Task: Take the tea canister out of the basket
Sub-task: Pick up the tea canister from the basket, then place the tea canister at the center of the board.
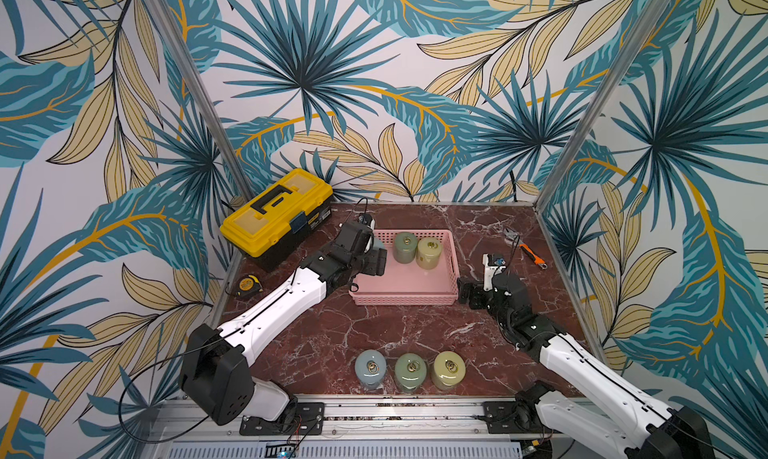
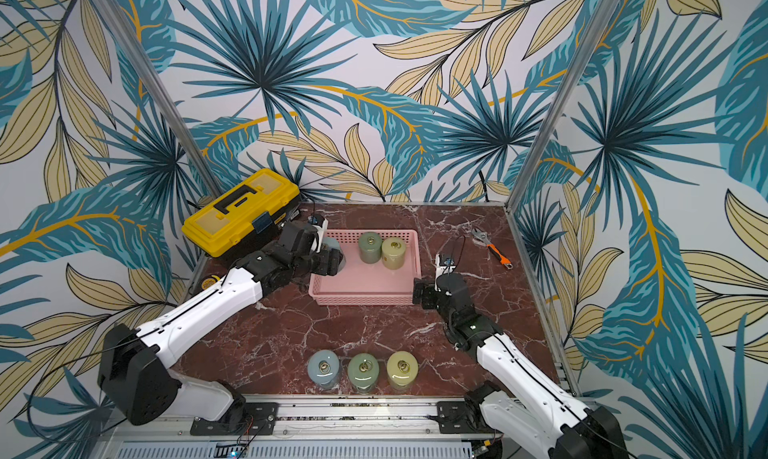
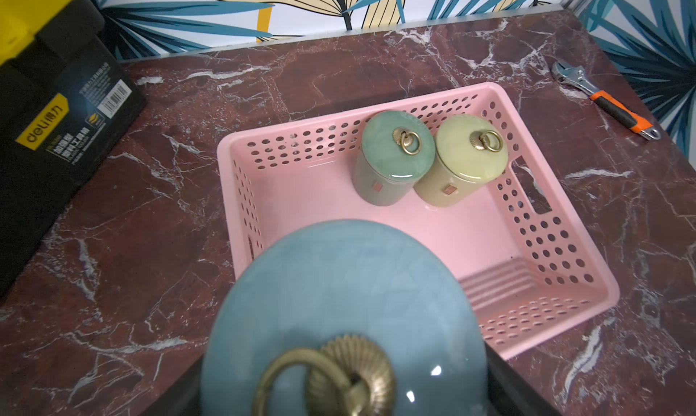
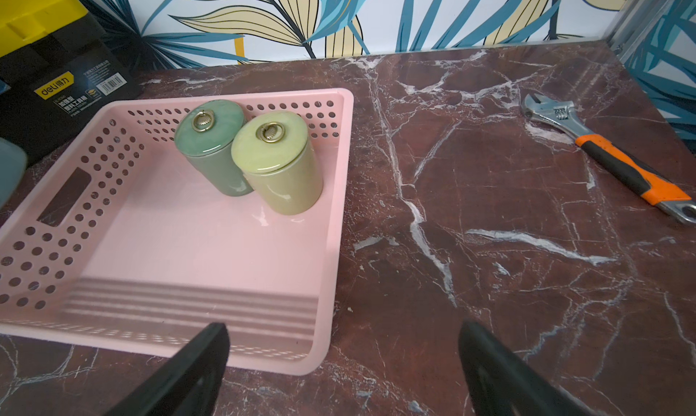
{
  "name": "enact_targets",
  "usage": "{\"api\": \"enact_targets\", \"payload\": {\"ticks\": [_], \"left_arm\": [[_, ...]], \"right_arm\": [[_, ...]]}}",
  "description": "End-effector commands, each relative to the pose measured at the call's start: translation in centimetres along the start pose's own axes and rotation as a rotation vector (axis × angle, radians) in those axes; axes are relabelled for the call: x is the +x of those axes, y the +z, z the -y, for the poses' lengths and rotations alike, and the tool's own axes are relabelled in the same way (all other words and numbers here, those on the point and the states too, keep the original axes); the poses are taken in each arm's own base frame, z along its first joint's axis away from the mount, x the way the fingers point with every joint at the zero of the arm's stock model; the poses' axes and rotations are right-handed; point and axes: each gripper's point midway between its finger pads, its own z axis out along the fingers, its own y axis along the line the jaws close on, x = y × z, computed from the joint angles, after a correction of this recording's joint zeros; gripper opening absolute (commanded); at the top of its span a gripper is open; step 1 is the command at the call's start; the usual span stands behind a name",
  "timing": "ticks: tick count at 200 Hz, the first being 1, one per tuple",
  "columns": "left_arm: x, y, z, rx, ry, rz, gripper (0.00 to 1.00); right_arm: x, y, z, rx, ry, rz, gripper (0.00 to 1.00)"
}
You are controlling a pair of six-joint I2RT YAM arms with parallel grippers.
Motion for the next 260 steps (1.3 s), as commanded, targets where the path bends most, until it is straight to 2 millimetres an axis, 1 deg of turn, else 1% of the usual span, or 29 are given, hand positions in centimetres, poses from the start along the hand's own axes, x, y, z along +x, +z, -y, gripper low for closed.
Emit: {"api": "enact_targets", "payload": {"ticks": [1,46,89,142,184,219,260], "left_arm": [[-0.5,-2.3,0.7,0.04,0.008,0.054,0.48],[1.1,-4.8,1.6,0.084,0.016,0.05,0.47],[2.7,-5.6,3.3,0.114,0.016,0.044,0.47],[4.6,-5.5,6.1,0.14,0.017,0.048,0.47],[6.5,-4.9,8.2,0.147,0.026,0.028,0.47],[7.9,-4.3,9.2,0.143,0.022,0.014,0.47],[9.2,-3.6,10.0,0.133,0.028,0.008,0.47]], "right_arm": [[0.2,0.0,0.5,0.019,-0.003,0.018,0.99],[0.2,0.1,0.5,0.017,-0.006,0.02,0.99],[0.1,-0.1,0.5,0.016,-0.003,0.026,0.99],[0.1,-0.1,0.6,0.018,-0.001,0.031,0.99],[-0.1,-0.5,0.8,0.019,0.005,0.06,0.99],[-0.1,-0.6,0.9,0.021,0.007,0.069,0.99],[-0.2,-0.8,0.9,0.021,0.009,0.074,0.99]]}}
